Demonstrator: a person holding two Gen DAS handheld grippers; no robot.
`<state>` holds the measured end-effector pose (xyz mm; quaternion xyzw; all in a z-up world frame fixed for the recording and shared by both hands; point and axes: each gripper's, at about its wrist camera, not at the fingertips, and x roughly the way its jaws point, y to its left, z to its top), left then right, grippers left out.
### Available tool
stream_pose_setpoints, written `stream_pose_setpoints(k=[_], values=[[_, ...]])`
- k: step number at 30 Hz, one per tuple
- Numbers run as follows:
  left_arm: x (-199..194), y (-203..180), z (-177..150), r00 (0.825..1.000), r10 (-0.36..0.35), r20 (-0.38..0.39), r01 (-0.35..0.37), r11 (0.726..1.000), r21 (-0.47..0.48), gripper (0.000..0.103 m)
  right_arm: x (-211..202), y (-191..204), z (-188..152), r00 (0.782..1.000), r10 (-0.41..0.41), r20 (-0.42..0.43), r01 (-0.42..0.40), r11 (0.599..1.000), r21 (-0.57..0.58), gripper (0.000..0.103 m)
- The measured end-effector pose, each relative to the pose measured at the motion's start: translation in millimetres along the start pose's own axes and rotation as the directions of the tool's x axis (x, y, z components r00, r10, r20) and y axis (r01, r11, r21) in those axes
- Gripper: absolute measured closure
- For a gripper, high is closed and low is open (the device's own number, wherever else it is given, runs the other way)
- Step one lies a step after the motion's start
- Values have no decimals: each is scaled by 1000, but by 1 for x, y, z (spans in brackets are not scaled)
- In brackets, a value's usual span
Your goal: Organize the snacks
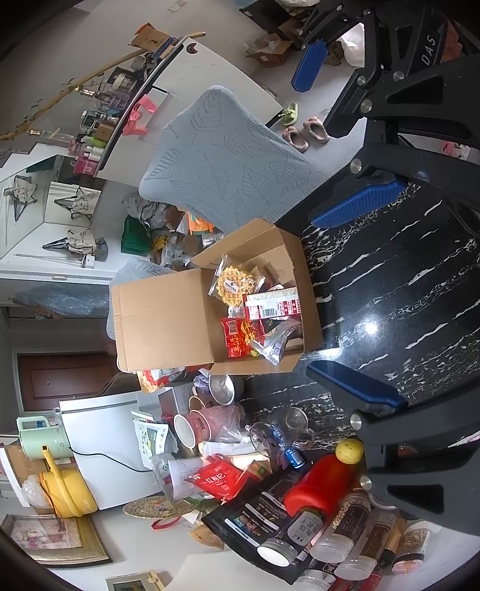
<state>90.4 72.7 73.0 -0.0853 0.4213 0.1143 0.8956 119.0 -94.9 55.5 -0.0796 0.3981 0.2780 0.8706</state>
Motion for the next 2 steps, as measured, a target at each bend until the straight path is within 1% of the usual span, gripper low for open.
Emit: stream_pose_setpoints(k=[2], values=[[1, -2, 0, 1000, -3, 2, 3, 1000, 10, 29, 0, 0, 1, 1000, -2, -1, 2, 1000, 2, 21]])
